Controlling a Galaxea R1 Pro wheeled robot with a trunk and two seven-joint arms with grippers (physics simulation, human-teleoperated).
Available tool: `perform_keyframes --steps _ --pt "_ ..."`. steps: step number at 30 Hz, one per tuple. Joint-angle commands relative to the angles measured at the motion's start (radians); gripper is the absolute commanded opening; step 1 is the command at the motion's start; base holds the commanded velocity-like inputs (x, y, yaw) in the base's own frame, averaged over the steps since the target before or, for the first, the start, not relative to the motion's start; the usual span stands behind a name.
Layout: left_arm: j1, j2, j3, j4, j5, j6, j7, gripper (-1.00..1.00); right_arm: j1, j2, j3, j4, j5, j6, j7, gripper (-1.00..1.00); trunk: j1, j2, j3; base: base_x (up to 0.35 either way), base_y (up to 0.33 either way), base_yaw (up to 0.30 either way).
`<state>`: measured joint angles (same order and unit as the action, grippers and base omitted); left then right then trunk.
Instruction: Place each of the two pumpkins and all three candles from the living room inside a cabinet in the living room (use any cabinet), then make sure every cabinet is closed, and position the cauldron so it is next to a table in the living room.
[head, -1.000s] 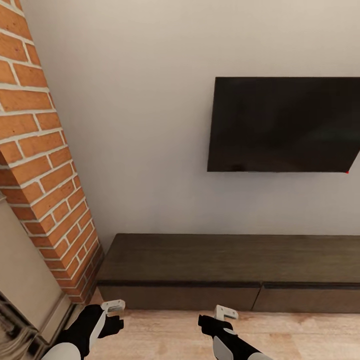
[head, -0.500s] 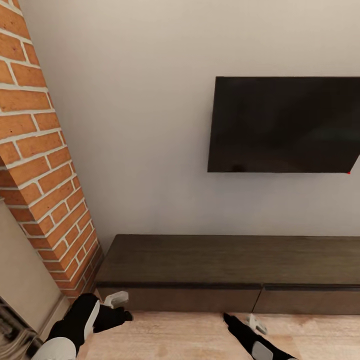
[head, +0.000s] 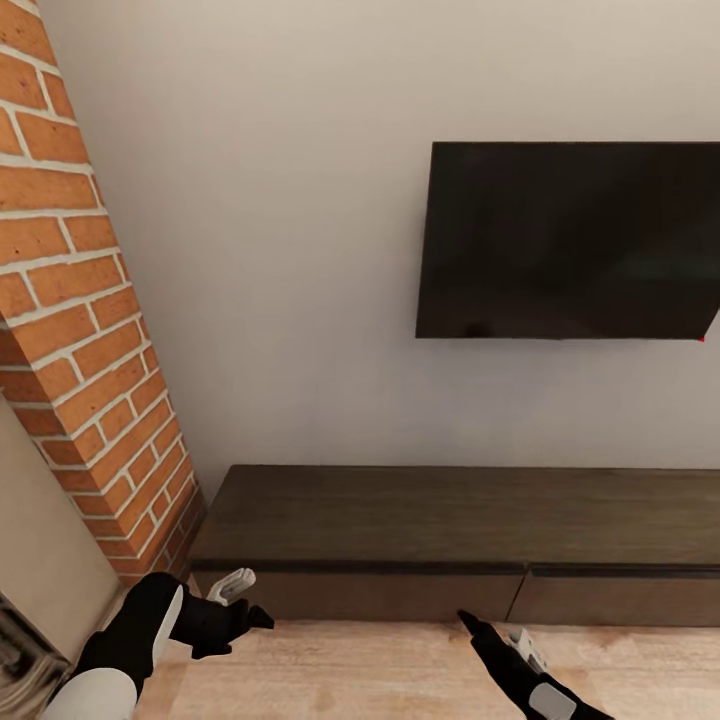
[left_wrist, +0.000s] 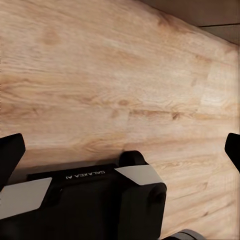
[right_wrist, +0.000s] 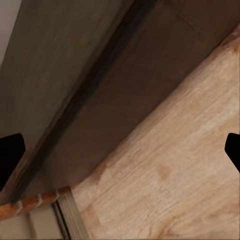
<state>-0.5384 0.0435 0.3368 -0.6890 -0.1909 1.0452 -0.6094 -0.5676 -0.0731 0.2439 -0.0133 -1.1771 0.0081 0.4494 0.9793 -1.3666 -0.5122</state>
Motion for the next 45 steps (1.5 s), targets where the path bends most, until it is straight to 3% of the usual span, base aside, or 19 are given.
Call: perform_keyframes --steps 1,13,22,30,32,34,35,40,45 --pt "0.0 0.004 0.001 0.0 0.001 0.001 -0.002 1.0 0.0 0.0 -0.004 0.0 -0.004 0.004 0.011 1.0 0.004 -0.007 -0.003 -0.011 0.0 0.0" --pt "0.0 0.015 0.001 -0.001 0.002 0.002 -0.018 1.0 0.0 0.01 -0.007 0.004 -0.005 0.002 0.028 1.0 0.05 -0.091 -0.041 -0.094 0.0 0.0" --pt "0.0 0.022 -0.002 0.0 -0.003 0.002 -0.157 1.0 0.029 0.016 -0.013 0.0 -0.017 -0.002 0.03 1.0 0.084 -0.154 -0.069 -0.033 0.0 0.0" --pt "0.0 0.025 -0.006 0.0 -0.004 0.002 -0.181 1.0 0.034 0.019 -0.02 -0.007 -0.031 -0.048 0.022 1.0 0.115 -0.21 -0.094 -0.148 0.0 0.0" --pt "0.0 0.027 -0.005 0.0 -0.003 0.002 -0.182 1.0 0.034 0.019 -0.055 -0.008 -0.045 -0.051 0.028 1.0 0.123 -0.224 -0.1 -0.03 0.0 0.0" --pt "0.0 0.03 -0.003 0.0 -0.003 0.002 -0.182 1.0 0.034 0.019 -0.13 -0.008 -0.065 -0.053 0.026 1.0 0.13 -0.238 -0.107 -0.156 0.0 0.0" --pt "0.0 0.031 -0.003 0.0 -0.003 0.002 -0.182 1.0 0.034 0.019 -0.15 -0.008 -0.065 -0.056 0.025 1.0 0.134 -0.245 -0.11 -0.25 0.0 0.0" --pt "0.0 0.037 -0.001 0.0 -0.002 0.002 -0.182 1.0 0.034 0.025 -0.186 -0.01 -0.069 -0.088 0.027 1.0 0.153 -0.28 -0.125 -0.127 0.0 0.0" --pt "0.0 0.038 -0.002 0.0 -0.002 0.002 -0.182 1.0 0.034 0.05 -0.227 -0.022 -0.079 -0.092 0.044 1.0 0.173 -0.315 -0.141 -0.016 0.0 0.0"
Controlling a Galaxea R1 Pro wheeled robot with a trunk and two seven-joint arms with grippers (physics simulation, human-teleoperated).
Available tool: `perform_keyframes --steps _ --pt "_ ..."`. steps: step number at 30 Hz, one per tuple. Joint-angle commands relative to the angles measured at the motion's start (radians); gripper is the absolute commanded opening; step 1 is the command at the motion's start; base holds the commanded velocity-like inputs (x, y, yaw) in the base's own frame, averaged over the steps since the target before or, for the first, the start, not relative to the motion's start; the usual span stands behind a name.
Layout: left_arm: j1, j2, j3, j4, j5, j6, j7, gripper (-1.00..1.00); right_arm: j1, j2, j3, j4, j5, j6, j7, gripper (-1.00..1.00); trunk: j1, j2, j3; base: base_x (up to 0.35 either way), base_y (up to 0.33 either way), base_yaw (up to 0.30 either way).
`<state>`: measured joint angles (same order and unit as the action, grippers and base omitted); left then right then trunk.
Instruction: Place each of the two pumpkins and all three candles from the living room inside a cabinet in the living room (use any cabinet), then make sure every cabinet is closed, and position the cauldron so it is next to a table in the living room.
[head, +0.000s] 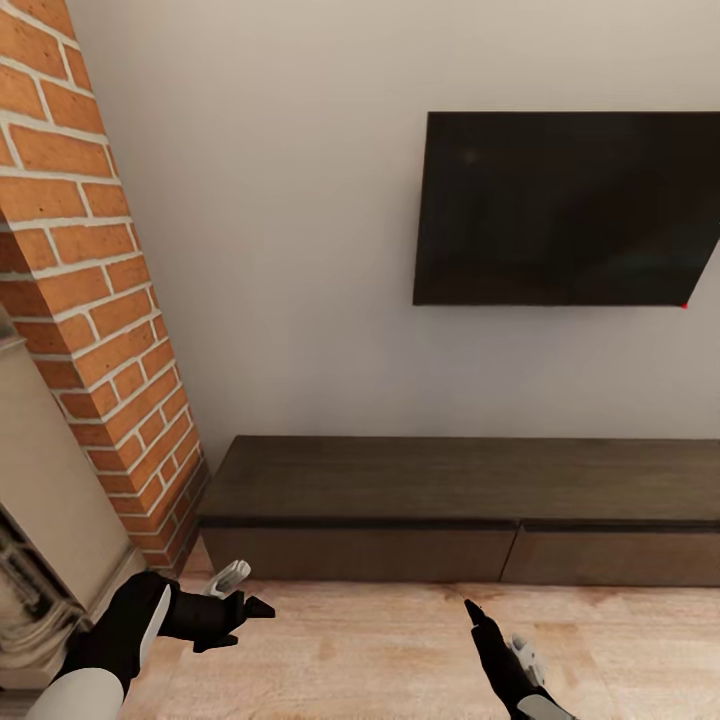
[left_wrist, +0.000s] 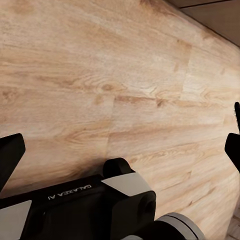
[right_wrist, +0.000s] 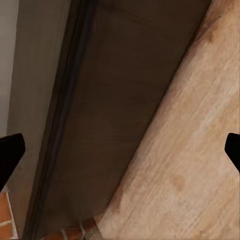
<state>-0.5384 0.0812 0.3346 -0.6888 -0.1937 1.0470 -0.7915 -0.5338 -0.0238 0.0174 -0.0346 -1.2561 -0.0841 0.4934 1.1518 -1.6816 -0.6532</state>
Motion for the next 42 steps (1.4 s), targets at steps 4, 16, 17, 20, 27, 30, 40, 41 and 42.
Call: perform_keyframes --steps 4,16,17,20,27,30,40,41,42 --pt "0.0 -0.002 -0.001 0.0 0.0 0.0 0.0 1.0 0.0 0.008 -0.094 -0.043 -0.004 0.105 0.132 1.0 0.015 -0.028 -0.013 -0.002 0.0 0.0" --pt "0.0 -0.002 0.0 0.0 0.002 0.0 0.0 1.0 0.0 -0.003 -0.21 -0.046 0.0 0.144 0.416 1.0 0.061 -0.112 -0.05 0.0 0.0 0.0" --pt "0.0 -0.002 0.0 0.0 0.002 0.0 0.0 1.0 0.0 -0.001 -0.212 -0.045 -0.001 0.141 0.417 1.0 0.065 -0.119 -0.053 0.0 0.0 0.0" --pt "0.0 -0.001 0.0 0.0 0.002 0.0 0.0 1.0 0.0 0.005 -0.234 -0.049 -0.004 0.129 0.416 1.0 0.077 -0.14 -0.063 0.0 0.0 0.0" --pt "0.0 -0.007 -0.004 0.0 0.003 0.0 -0.001 1.0 0.0 0.01 -0.276 -0.055 -0.009 0.098 0.419 1.0 0.104 -0.189 -0.085 0.0 0.0 0.0" --pt "0.0 -0.007 -0.006 0.0 0.003 0.0 -0.016 1.0 0.0 0.013 -0.282 -0.057 -0.008 0.094 0.417 1.0 0.115 -0.21 -0.094 0.0 0.0 0.0" --pt "0.0 -0.003 -0.008 0.0 0.0 0.0 -0.18 1.0 0.0 0.0 -0.289 -0.057 -0.006 0.095 0.416 1.0 0.153 -0.28 -0.125 0.0 0.0 0.0" --pt "0.0 -0.003 -0.008 0.0 0.0 0.0 -0.185 1.0 0.0 -0.001 -0.289 -0.058 -0.006 0.095 0.416 1.0 0.157 -0.287 -0.129 0.0 0.0 0.0" --pt "-0.001 -0.003 -0.008 0.0 0.0 0.0 -0.188 1.0 0.0 -0.002 -0.289 -0.058 -0.006 0.094 0.416 1.0 0.161 -0.294 -0.132 0.0 0.0 0.0"
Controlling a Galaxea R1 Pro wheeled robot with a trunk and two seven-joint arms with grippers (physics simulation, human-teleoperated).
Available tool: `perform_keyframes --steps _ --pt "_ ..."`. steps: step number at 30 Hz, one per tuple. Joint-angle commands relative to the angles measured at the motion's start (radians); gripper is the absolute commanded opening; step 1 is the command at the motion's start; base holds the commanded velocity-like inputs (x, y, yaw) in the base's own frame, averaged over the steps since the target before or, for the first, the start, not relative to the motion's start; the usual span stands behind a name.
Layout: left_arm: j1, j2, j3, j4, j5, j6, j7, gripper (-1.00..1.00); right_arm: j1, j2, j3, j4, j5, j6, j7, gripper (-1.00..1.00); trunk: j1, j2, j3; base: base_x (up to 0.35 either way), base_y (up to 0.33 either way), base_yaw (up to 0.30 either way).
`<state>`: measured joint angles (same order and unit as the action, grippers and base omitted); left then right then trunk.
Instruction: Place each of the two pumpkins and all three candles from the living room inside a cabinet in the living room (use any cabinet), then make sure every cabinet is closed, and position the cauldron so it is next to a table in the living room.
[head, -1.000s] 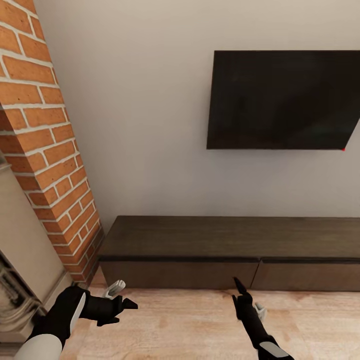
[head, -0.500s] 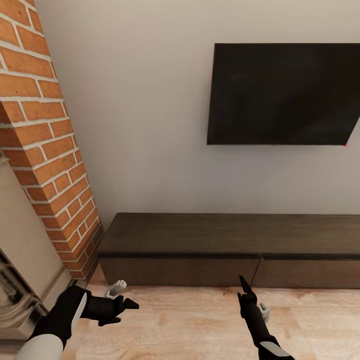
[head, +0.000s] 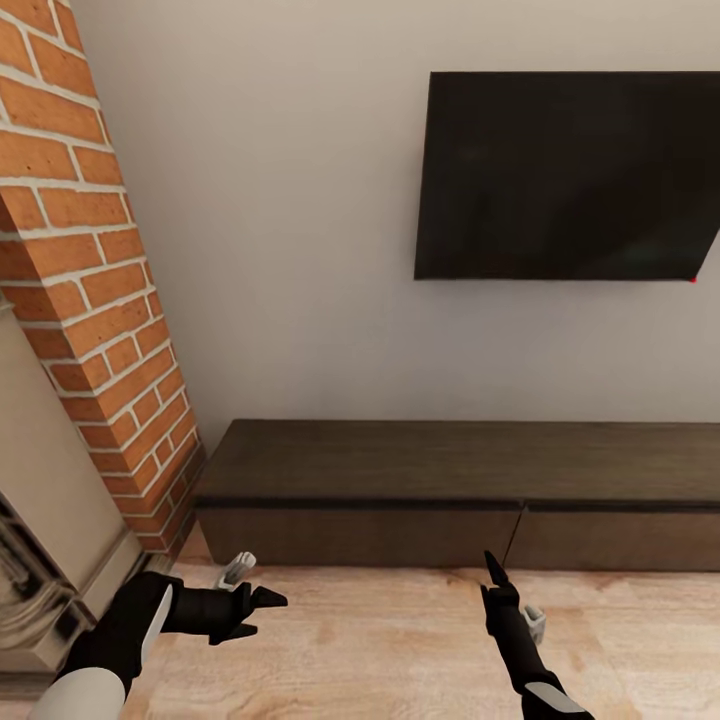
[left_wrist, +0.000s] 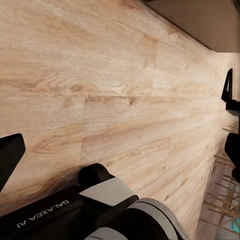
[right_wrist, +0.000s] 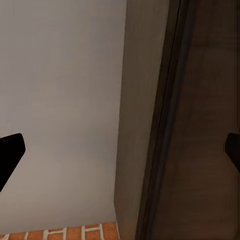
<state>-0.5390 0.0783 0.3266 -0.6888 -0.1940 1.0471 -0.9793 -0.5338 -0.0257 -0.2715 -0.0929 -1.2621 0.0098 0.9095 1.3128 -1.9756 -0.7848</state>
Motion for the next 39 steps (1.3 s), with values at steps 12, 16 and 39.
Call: perform_keyframes --steps 12,16,39 --pt "-0.001 0.003 0.006 0.0 0.005 0.0 -0.007 1.0 0.0 -0.002 0.001 -0.001 0.001 -0.001 0.003 1.0 0.046 -0.084 -0.038 0.0 0.0 0.0" --pt "0.0 0.003 0.006 0.0 0.004 0.0 -0.022 1.0 0.0 -0.002 0.002 -0.001 0.001 -0.002 0.002 1.0 0.061 -0.112 -0.05 0.0 0.0 0.0" --pt "-0.001 0.027 0.002 -0.001 0.002 -0.001 -0.123 1.0 0.0 -0.002 0.0 -0.001 -0.001 0.001 0.005 1.0 0.15 -0.273 -0.122 0.0 0.0 0.0"
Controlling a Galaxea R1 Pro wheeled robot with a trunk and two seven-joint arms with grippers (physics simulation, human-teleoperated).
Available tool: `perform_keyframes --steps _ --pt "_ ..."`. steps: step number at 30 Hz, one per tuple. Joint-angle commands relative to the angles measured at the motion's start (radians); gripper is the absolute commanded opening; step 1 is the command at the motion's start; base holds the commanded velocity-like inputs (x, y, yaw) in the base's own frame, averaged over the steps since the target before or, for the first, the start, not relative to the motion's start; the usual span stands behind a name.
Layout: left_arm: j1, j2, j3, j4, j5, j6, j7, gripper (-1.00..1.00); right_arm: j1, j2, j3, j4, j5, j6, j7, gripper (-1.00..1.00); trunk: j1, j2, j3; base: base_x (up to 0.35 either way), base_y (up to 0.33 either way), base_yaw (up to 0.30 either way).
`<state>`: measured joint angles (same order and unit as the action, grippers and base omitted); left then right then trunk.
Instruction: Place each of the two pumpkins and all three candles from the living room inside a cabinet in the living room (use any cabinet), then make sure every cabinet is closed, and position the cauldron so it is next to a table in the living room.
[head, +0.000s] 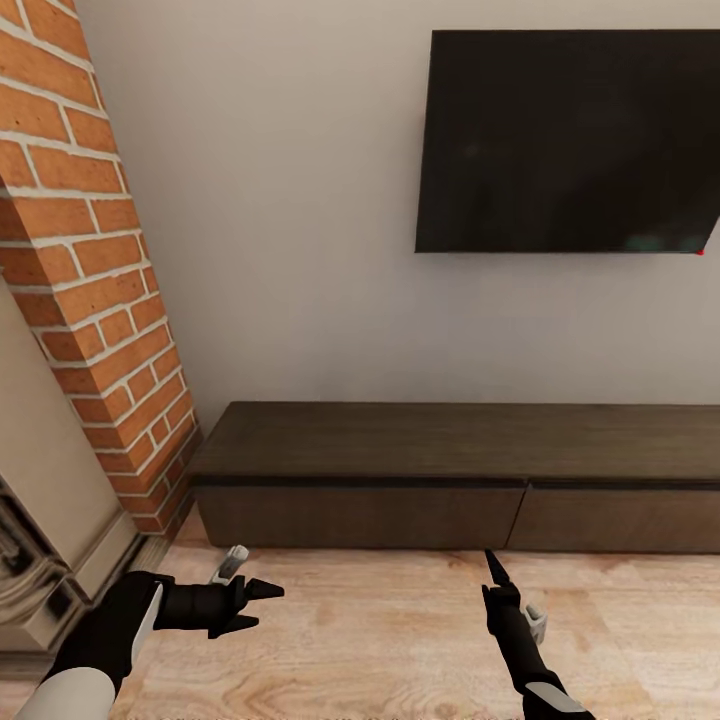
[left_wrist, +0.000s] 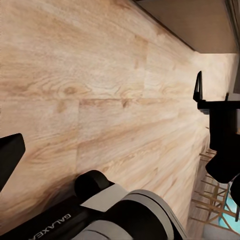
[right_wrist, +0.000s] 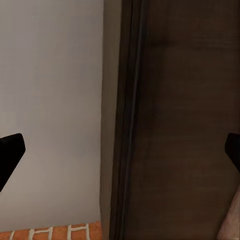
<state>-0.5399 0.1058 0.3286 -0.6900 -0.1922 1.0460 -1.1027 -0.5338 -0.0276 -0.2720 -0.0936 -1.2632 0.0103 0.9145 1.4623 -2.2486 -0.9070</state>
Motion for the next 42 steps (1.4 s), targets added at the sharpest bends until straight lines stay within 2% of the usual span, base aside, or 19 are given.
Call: perform_keyframes --steps 1,6,10,33,42 --pt "0.0 0.001 0.0 0.0 0.0 0.0 0.0 1.0 0.0 0.0 -0.006 0.0 0.0 0.001 0.003 1.0 0.004 -0.007 -0.003 0.0 0.0 0.0" --pt "0.0 0.001 0.0 0.0 0.0 0.0 0.0 1.0 0.0 -0.001 -0.051 0.0 -0.001 0.007 0.037 1.0 0.023 -0.042 -0.019 0.0 0.0 0.0" --pt "0.0 0.001 0.0 0.0 0.0 0.0 0.0 1.0 0.0 -0.001 -0.064 0.001 -0.001 0.009 0.073 1.0 0.038 -0.07 -0.031 0.0 0.0 0.0" --pt "0.0 0.002 -0.002 0.0 0.0 0.0 -0.026 1.0 0.0 -0.003 -0.068 0.002 -0.001 0.009 0.08 1.0 0.127 -0.231 -0.103 0.0 0.0 0.0" --pt "0.0 0.002 -0.003 0.0 0.0 0.0 -0.026 1.0 0.0 -0.004 -0.068 0.001 -0.001 0.009 0.079 1.0 0.127 -0.231 -0.103 0.0 0.0 0.0"
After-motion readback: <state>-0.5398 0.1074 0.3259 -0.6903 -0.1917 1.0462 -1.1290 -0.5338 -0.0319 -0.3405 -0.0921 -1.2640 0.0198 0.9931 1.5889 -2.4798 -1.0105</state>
